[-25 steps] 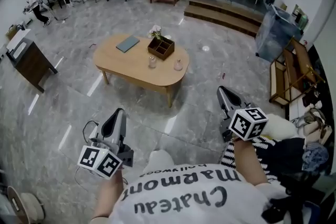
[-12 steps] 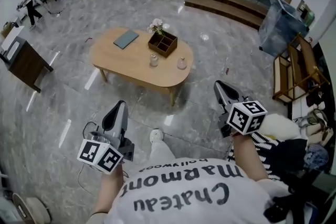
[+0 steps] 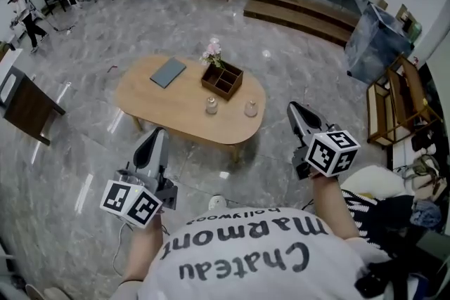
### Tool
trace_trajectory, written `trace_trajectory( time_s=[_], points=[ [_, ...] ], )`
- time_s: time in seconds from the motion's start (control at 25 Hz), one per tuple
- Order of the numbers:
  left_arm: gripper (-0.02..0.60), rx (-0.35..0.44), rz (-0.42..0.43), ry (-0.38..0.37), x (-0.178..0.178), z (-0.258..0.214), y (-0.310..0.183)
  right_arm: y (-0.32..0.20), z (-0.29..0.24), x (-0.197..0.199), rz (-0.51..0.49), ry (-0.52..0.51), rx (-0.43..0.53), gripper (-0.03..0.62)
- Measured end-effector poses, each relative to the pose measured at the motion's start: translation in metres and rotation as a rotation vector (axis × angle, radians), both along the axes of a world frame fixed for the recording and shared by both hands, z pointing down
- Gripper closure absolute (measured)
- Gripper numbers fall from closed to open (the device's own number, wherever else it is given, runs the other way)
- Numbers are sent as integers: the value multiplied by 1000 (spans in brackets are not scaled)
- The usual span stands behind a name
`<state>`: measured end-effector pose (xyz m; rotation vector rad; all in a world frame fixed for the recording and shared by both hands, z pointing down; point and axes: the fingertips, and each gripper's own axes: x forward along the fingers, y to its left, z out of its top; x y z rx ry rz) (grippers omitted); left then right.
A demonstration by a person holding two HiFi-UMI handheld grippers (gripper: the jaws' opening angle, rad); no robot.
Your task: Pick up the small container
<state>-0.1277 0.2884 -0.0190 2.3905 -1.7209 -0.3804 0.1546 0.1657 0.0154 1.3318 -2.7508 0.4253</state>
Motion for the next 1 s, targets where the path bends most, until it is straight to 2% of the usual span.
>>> trace_trajectory(
  time_s=[0.28, 0.48, 0.64, 0.72, 0.8, 0.88, 1.0],
  points=[
    [568, -11, 51, -29, -45, -2, -78, -66, 0, -47, 49, -28, 0, 580],
    [568, -82, 66, 11, -57, 37, -113, -77, 24, -63, 69, -1, -39, 580],
    [568, -138, 16, 27, -60, 88, -135, -92, 73, -60, 80, 45, -150, 580],
    [568, -202, 14, 12, -58, 119, -144, -96, 96, -58, 82, 65, -216, 580],
    [568, -262, 37, 33, -52, 146, -154, -96, 118, -57, 78, 81, -276, 580],
    [568, -297, 63, 74, -43, 169, -169, -101, 139, -63, 47, 79, -326, 580],
    [568, -341, 70, 106, -32, 198, -195, -117, 164, -88, -51, 19, -381, 580]
  ],
)
